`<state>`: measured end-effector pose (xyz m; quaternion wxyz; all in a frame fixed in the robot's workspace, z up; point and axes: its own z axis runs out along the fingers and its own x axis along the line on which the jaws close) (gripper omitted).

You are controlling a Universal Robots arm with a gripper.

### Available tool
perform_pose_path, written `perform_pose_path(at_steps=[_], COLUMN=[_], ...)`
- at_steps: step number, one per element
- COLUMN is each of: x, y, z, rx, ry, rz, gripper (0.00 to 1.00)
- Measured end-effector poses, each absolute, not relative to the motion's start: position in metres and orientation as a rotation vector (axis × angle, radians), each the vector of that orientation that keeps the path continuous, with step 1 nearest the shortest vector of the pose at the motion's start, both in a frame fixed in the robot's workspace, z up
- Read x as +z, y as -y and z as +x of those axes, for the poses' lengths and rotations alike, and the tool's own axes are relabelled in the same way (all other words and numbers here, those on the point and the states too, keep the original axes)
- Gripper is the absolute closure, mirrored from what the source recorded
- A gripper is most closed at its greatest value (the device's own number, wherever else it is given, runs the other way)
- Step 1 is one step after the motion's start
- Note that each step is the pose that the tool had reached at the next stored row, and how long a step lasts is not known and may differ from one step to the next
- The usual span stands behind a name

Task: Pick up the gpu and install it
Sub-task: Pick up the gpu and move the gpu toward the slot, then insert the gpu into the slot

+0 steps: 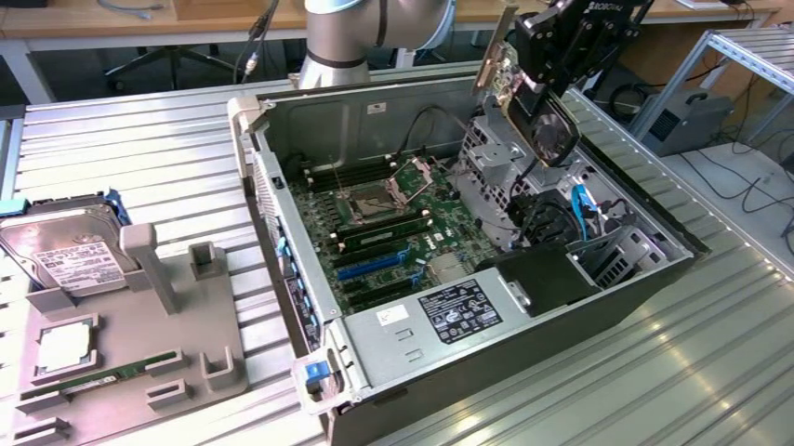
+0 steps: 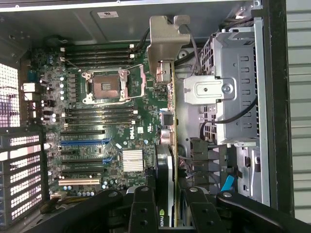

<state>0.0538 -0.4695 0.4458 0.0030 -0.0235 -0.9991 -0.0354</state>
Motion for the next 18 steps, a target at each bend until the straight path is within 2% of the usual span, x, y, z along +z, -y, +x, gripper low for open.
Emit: perform_pose_path(at_steps=[18], x=[0.4458], y=[0.4695], z=[0.0628], rx=[-0.111], ry=[3.133], rz=[-0.074], gripper=[0.73])
